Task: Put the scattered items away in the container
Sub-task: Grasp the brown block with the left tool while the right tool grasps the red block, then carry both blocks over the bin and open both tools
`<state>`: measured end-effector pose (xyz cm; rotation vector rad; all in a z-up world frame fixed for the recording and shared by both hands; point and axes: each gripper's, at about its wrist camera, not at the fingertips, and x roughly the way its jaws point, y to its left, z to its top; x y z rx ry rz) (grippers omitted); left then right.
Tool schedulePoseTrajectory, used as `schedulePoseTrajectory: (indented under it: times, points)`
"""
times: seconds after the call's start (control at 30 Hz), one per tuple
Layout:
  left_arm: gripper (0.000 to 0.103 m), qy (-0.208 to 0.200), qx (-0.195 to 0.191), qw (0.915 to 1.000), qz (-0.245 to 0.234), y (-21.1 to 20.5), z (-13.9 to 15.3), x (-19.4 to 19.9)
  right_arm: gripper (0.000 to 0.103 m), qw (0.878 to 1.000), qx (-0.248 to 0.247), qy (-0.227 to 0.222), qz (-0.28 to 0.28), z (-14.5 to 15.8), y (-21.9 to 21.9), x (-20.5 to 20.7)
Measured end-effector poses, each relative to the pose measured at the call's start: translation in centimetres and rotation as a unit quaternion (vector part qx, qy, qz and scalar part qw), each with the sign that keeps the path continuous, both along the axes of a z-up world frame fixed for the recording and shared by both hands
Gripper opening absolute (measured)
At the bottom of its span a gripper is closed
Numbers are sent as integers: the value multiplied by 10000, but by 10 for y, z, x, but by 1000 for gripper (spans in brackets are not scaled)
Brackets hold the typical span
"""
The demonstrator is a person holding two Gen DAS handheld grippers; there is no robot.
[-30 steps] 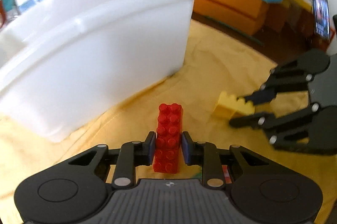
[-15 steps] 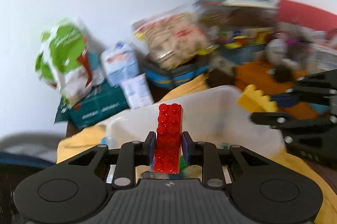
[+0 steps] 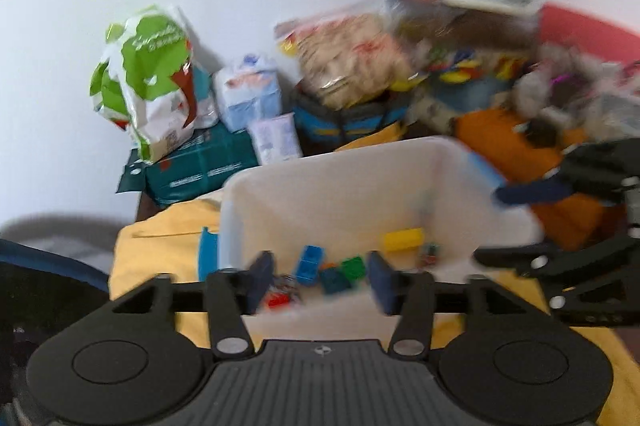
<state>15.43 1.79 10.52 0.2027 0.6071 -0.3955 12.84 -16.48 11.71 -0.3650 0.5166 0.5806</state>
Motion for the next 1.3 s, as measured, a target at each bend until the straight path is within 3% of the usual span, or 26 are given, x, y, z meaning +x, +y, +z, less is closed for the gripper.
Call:
schedulePoseTrajectory:
  times: [0.17,0.27,0.4,0.63,0.8,0.93,1.1,1.3]
  points:
    - [72,458,641,9965,-282,1,-47,-54,51,9938,-190,792,760,-38,-6,-42]
    - [72,1055,707,9910,-412,0,-80,-76,50,9864,-328,1305,943,-69,-6,-59]
    - [72,1360,736,9870,-447,-5,-107,-95,49,9808,-300,1706,900,-98,-7,-61]
    - [70,1458,548,9862,-561,-22,-125,-94,43,9792,-582,1648,1034,-128,17,-51]
    - [69,1419,493,9873,-528,-32,-130,-87,22,9764,-624,1672,1217,-132,24,-52]
    - [69,1422,482,9874,-499,-35,-134,-87,22,9749,-758,1713,1205,-128,21,-57]
    - [39,1464,620,9860,-500,-41,-148,-84,22,9783,-604,1854,696,-127,6,-56]
    - [35,1425,484,9874,-486,-37,-150,-85,24,9807,-355,1910,239,-131,-3,-61]
